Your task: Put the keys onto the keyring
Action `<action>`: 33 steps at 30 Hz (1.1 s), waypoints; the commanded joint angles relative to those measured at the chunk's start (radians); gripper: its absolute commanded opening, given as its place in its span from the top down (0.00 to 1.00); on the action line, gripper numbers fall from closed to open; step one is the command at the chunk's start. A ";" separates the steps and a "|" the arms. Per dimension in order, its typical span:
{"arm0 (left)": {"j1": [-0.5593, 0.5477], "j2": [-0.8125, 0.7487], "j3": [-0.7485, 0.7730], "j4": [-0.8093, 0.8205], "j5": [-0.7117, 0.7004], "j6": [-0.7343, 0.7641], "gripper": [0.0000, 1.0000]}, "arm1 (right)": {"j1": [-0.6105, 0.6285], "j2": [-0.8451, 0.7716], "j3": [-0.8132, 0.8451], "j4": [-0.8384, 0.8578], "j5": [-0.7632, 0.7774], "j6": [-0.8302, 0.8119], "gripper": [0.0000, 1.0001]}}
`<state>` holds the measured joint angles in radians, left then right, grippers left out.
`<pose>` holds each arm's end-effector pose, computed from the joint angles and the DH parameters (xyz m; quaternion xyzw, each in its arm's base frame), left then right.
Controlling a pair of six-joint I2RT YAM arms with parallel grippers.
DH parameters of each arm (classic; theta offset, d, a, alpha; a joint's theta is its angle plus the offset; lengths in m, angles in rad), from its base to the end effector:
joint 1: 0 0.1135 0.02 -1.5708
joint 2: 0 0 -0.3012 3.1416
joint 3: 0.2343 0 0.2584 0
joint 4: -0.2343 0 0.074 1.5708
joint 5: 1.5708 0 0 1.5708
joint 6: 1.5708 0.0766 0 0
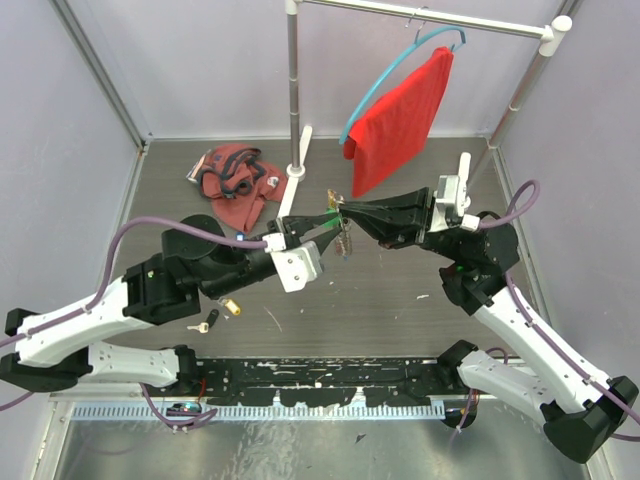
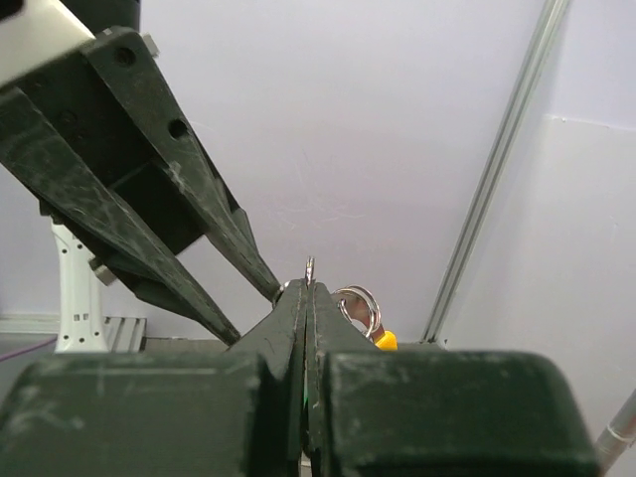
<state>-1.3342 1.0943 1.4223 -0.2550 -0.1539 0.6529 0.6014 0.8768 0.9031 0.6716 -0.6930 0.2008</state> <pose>0.0700 -0.2400 0.5298 0.5381 0.4176 -0.1947 0.7058 0.1198 0.1416 0.4970 -0.3807 0.3284 0.4650 0.7287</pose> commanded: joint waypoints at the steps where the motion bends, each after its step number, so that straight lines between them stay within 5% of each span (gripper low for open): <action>1: -0.016 -0.049 -0.018 0.067 0.029 -0.025 0.67 | 0.003 -0.014 0.023 -0.029 0.032 -0.072 0.99; 14: -0.017 -0.091 -0.047 0.042 -0.070 -0.015 0.61 | 0.002 -0.042 0.110 -0.256 -0.072 -0.267 0.99; 20: -0.017 -0.066 -0.018 -0.020 0.015 -0.025 0.59 | 0.003 -0.043 0.148 -0.311 -0.225 -0.331 0.99; 33: -0.016 -0.084 -0.040 -0.006 0.060 -0.064 0.62 | 0.002 -0.065 0.175 -0.375 -0.293 -0.398 0.99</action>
<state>-1.3457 1.0267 1.3891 -0.2745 -0.1123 0.6106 0.6014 0.8303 1.0256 0.2676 -0.9600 -0.1658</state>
